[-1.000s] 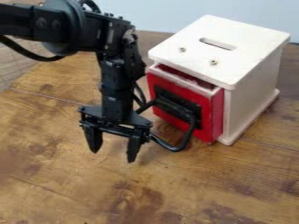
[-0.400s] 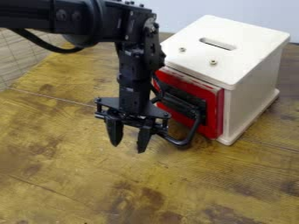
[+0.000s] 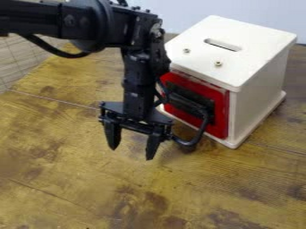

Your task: Close the drawer

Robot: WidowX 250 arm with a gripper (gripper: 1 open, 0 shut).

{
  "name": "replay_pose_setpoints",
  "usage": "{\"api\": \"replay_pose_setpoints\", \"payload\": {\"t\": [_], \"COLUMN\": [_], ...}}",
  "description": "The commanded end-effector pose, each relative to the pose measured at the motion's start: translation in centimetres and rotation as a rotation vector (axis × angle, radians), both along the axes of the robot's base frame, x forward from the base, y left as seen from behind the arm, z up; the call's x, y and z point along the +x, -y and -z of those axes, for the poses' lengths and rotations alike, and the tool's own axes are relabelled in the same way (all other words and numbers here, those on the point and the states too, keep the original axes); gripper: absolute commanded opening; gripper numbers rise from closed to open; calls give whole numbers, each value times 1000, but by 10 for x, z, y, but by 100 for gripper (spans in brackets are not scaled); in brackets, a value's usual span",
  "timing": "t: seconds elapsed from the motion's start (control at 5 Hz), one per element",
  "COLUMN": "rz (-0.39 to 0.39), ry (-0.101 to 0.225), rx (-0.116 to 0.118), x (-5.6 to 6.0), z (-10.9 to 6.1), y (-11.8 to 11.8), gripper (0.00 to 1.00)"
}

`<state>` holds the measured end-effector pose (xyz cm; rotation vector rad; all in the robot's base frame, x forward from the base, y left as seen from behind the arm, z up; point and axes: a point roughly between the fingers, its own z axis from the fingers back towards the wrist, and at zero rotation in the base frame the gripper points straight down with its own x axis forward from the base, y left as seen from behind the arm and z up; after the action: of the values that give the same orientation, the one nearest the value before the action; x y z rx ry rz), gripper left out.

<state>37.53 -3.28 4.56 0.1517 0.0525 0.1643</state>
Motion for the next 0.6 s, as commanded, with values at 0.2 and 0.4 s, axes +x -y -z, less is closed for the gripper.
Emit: {"api": "replay_pose_setpoints", "payload": {"t": [0.2, 0.4], "rz": [50, 24], "ry": [83, 95], "rx": [-3, -17], "x": [0, -2], "z": [-21, -32], "y": [4, -3], "gripper": [100, 100]}}
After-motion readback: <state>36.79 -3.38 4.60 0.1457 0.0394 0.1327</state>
